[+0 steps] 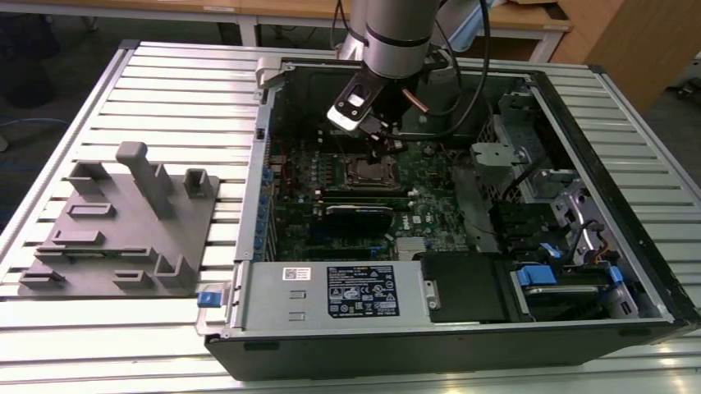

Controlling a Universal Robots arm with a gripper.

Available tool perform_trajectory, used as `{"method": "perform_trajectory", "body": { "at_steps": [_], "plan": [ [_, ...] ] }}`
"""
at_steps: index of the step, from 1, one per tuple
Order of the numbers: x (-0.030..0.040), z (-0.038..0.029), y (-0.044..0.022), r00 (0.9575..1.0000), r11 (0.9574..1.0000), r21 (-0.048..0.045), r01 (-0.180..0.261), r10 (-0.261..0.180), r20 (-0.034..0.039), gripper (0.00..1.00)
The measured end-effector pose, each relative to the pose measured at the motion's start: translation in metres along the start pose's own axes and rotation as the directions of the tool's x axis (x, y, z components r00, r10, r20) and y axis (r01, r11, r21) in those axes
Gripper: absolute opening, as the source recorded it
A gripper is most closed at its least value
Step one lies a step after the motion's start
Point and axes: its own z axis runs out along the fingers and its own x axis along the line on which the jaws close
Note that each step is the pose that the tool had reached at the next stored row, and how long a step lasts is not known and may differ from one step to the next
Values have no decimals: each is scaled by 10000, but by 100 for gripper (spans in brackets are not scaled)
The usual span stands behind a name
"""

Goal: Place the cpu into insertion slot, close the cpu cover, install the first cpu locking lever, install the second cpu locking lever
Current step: 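Close the cpu cover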

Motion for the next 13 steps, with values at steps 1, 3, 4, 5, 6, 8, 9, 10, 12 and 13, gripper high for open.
{"method": "perform_trajectory", "body": {
  "at_steps": [1,3,4,5,6,8,9,10,12,13],
  "plan": [
    [0,0,0,10000,10000,-1,1,-1,-1,10],
    [0,0,0,10000,10000,-1,2,-2,-1,10],
    [0,0,0,10000,10000,0,3,-3,-1,10],
    [0,0,0,10000,10000,-1,3,-3,-1,10],
    [0,0,0,10000,10000,0,4,-4,-1,10],
    [0,1,0,10000,10000,-2,32,-32,-5,10],
    [0,1,0,10000,10000,-2,60,-60,-7,10],
    [0,1,0,10000,10000,-1,90,-90,-8,10],
    [0,0,0,9999,9999,-1,109,-109,-8,10],
    [0,0,0,9999,9999,0,109,-109,-8,10]
  ]
}}
